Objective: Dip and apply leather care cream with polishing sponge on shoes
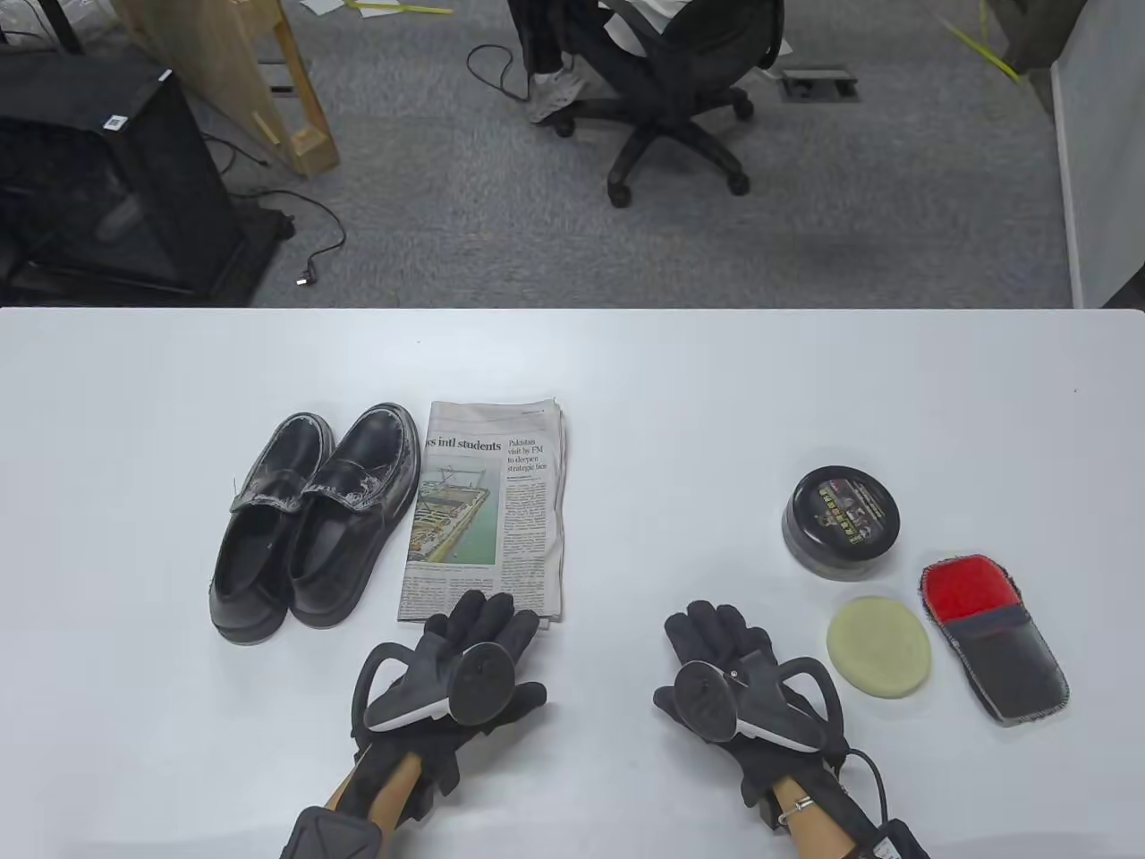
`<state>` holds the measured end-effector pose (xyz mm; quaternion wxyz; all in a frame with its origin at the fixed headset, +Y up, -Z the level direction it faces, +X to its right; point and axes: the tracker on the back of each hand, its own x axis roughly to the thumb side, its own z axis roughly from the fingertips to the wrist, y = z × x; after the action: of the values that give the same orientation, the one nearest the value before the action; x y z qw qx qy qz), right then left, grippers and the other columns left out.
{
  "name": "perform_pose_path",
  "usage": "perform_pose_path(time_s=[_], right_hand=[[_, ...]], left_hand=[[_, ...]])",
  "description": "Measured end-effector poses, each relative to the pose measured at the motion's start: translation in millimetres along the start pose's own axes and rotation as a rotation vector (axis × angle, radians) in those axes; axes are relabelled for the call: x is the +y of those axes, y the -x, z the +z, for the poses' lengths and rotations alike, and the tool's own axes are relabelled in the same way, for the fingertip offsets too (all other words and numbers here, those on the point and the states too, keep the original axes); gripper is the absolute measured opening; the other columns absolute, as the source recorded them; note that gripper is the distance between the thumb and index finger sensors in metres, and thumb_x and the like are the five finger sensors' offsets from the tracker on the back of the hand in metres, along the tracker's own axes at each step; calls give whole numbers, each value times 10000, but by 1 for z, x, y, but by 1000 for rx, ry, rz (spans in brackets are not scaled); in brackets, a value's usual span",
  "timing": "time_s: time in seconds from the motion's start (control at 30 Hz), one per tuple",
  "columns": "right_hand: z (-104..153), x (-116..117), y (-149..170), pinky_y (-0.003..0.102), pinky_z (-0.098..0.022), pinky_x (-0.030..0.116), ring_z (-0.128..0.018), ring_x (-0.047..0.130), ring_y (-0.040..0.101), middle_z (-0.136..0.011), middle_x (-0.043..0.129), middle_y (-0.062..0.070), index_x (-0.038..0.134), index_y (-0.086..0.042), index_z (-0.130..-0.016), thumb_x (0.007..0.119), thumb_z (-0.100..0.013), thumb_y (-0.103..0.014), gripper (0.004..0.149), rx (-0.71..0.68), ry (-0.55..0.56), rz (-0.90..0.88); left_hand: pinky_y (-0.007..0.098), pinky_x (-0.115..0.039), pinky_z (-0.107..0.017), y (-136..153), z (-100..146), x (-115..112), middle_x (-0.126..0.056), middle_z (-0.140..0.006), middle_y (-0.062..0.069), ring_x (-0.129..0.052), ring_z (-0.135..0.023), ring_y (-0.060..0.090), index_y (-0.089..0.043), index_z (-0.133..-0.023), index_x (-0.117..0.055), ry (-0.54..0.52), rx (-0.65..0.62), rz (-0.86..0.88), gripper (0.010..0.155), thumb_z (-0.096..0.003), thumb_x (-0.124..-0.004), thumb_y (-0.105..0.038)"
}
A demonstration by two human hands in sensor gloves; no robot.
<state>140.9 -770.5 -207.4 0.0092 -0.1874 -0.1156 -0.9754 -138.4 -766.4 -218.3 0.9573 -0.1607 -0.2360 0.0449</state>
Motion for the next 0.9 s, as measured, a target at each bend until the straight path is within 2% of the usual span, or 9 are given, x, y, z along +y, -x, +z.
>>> perform_pose_path(time_s=[0.2,0.27,0.43,0.5,0.6,0.67,0.77,0.83,0.9], right_hand=[[0,0,0,621,-731,445,-1072,369,543,-1210,292,254,243,-101,-1185,465,-575,-579,805,6,5,22],[0,-1,0,621,-732,452,-1071,379,543,-1209,299,255,246,-99,-1184,469,-575,-575,804,10,7,37],[0,-4,1,629,-728,467,-1066,396,549,-1206,314,262,265,-96,-1183,480,-576,-567,798,30,25,43],[0,-4,1,634,-726,473,-1064,403,552,-1205,319,266,268,-93,-1183,482,-577,-565,798,36,29,56],[0,-5,2,636,-724,484,-1062,414,554,-1203,327,268,275,-96,-1183,485,-576,-564,794,42,33,69],[0,-5,2,636,-722,492,-1061,419,554,-1203,331,268,283,-96,-1182,488,-577,-562,791,43,33,63],[0,-5,2,636,-721,501,-1058,423,557,-1201,334,272,289,-94,-1182,489,-577,-560,789,42,33,65],[0,-6,2,632,-721,515,-1057,428,557,-1200,338,274,295,-93,-1181,494,-577,-558,788,44,38,75],[0,-6,2,627,-721,526,-1055,433,557,-1199,339,274,300,-95,-1181,500,-576,-557,787,45,41,75]], left_hand=[[707,-362,-755,1,0,1,-277,-1289,241,-268,-1118,501,-181,-1223,-289,-6,15,5,810,-579,-520,-614],[711,-382,-749,3,-1,3,-292,-1284,253,-285,-1114,509,-175,-1223,-300,-43,60,10,798,-585,-516,-604],[704,-482,-724,22,-11,17,-326,-1248,342,-365,-1067,584,-88,-1220,-311,-140,346,-28,792,-619,-552,-545],[715,-475,-712,33,-18,18,-308,-1231,389,-343,-1044,621,-32,-1215,-289,-114,446,-14,809,-630,-558,-522],[705,-516,-702,50,-32,16,-327,-1207,433,-385,-1020,648,49,-1199,-270,-9,571,12,814,-648,-553,-480],[679,-534,-708,58,-40,13,-337,-1205,417,-387,-1018,617,55,-1196,-288,11,630,31,789,-656,-553,-455],[710,-515,-693,57,-52,12,-371,-1191,456,-412,-998,662,51,-1198,-339,33,655,67,838,-625,-626,-488],[675,-575,-689,55,-58,16,-413,-1183,461,-466,-986,662,39,-1197,-362,31,676,2,840,-606,-665,-477],[619,-668,-663,55,-61,21,-420,-1166,487,-526,-959,659,28,-1195,-381,7,688,26,856,-581,-727,-456]])
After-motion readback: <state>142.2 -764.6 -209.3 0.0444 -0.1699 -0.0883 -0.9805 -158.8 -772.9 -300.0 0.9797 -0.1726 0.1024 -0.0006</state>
